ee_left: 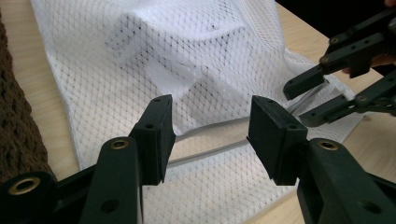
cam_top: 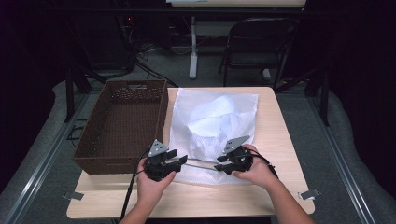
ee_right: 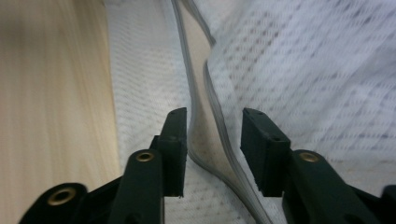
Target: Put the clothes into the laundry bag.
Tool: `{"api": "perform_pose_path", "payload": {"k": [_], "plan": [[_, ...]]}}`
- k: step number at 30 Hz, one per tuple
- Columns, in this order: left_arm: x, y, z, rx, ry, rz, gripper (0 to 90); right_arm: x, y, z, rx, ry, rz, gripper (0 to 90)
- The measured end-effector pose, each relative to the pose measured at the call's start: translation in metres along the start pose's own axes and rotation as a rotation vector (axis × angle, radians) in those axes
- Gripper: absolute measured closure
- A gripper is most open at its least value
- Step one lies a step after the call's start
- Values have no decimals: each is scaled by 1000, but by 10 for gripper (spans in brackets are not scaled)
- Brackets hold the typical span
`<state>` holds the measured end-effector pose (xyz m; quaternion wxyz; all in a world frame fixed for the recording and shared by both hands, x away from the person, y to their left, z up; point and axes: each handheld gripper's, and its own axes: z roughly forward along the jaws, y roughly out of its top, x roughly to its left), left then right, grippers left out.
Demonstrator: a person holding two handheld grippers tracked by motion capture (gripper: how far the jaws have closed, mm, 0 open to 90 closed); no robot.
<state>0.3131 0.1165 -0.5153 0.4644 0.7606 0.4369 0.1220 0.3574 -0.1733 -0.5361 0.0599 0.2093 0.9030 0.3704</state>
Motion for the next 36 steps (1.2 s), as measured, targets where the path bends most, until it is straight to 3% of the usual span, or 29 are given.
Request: {"api": "perform_pose_path", "payload": {"k": [7, 17, 22, 30, 33, 36], "plan": [[0, 1, -1, 2, 8, 15, 498, 4, 11, -19, -58, -32, -36, 565], [-4, 4, -4, -3, -5, 25, 498, 6, 24, -50, -122, -92, -16, 566], [-6, 4, -5, 22, -22, 34, 498, 8, 28, -58, -131, -119, 3, 568], [-6, -2, -9, 57, -17, 78, 498, 27, 0, -62, -182, -180, 72, 564], [-5, -6, -12, 55, -30, 82, 498, 31, -13, -58, -182, -229, 80, 536], [-2, -12, -15, 58, -45, 104, 483, 27, -32, -54, -209, -297, 119, 525]]}}
